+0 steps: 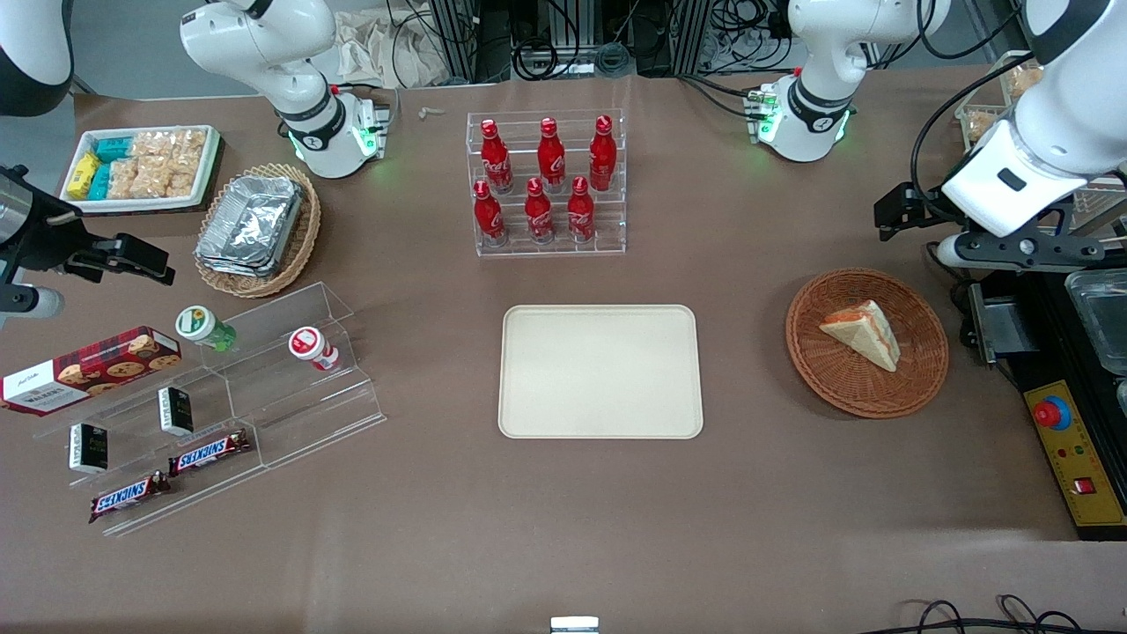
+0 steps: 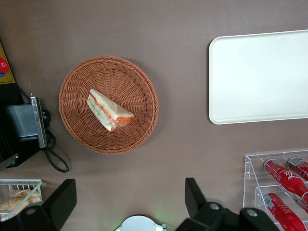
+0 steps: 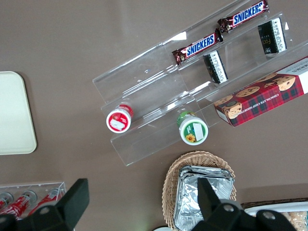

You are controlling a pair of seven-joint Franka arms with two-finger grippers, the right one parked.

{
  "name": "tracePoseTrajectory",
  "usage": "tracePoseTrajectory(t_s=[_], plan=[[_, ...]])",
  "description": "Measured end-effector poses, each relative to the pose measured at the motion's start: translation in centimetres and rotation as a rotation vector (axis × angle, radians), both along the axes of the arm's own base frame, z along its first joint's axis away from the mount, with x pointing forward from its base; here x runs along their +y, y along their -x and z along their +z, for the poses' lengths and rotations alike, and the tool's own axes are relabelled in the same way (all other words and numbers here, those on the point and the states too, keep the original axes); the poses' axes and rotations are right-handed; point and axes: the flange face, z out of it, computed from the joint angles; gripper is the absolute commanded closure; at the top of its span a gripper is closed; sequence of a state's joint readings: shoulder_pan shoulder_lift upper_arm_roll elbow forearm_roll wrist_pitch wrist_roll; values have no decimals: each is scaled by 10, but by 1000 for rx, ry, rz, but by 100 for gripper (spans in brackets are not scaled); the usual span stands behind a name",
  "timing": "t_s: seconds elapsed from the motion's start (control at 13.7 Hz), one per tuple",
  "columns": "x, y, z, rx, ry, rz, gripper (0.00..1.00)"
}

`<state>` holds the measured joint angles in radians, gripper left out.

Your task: Place sandwich from basket to tray

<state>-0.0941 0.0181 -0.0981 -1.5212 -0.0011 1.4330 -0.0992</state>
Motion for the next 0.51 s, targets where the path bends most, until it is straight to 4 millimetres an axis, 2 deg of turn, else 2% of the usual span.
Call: tracePoseTrajectory(t_s=[0.51], plan=[[1, 1, -1, 12, -3, 0, 0]])
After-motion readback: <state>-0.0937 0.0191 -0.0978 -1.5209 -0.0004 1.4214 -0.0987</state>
